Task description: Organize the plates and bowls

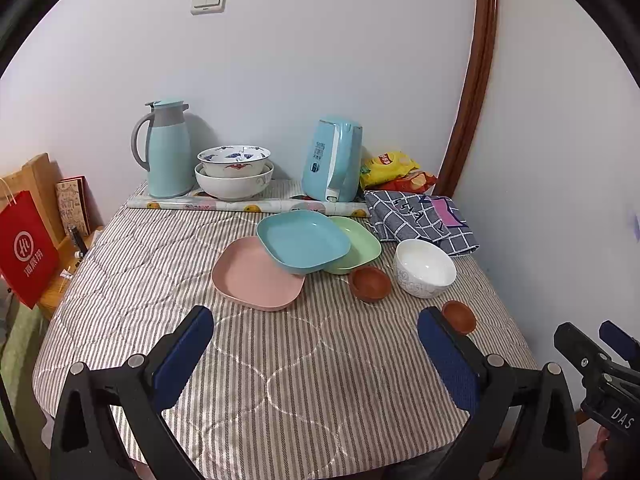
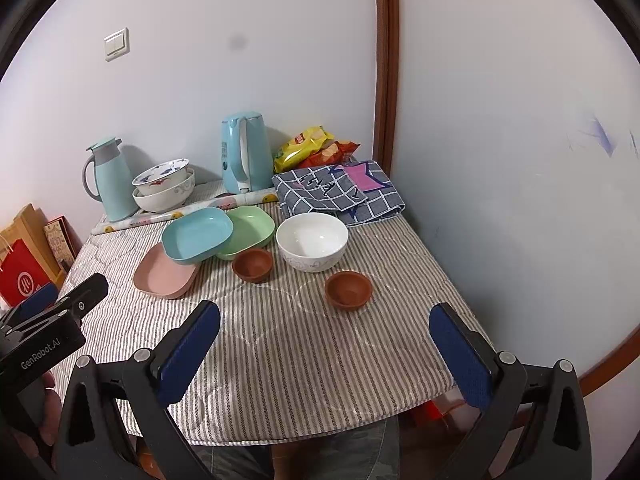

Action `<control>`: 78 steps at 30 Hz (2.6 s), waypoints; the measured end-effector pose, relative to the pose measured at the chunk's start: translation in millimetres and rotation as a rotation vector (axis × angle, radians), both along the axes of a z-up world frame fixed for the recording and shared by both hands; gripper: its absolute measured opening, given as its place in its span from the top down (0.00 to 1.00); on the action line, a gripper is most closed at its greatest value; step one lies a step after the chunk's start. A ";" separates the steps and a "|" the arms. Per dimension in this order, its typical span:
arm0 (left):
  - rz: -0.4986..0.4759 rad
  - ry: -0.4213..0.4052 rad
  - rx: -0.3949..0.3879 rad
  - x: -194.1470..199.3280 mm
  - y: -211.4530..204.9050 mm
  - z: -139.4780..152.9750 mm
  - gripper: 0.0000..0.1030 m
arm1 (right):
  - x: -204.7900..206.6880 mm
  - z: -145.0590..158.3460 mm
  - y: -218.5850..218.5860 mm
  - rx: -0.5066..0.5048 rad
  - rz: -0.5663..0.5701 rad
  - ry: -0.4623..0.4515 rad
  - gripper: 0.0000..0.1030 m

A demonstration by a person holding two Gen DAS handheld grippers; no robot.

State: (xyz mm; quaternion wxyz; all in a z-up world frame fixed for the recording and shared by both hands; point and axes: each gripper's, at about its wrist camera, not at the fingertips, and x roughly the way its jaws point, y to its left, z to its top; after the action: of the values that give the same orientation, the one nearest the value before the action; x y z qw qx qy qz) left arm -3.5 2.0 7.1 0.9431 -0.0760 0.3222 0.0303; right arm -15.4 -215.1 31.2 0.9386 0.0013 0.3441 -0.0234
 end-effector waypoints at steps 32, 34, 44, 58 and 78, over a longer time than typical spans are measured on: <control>-0.002 -0.018 0.001 -6.1 3.8 1.1 0.00 | -4.4 4.5 0.8 0.011 -0.008 -0.019 0.00; -0.002 -0.020 0.001 -7.0 4.3 1.6 0.00 | -4.9 4.8 1.4 0.009 -0.006 -0.019 0.00; -0.004 -0.021 0.004 -6.6 2.7 2.8 0.00 | -5.3 6.1 3.9 0.001 -0.010 -0.019 0.00; -0.006 -0.026 0.002 -7.5 2.4 3.7 0.00 | -5.3 5.1 3.3 0.008 -0.009 -0.028 0.00; 0.010 0.019 -0.024 28.9 18.4 -11.6 0.00 | 32.2 -13.1 17.4 0.017 0.027 0.010 0.00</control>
State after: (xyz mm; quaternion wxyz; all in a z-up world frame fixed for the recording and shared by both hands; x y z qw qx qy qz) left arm 25.4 20.3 -4.5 0.9388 -0.0884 0.3313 0.0319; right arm 16.9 -197.7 18.1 0.9371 0.0044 0.3489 -0.0077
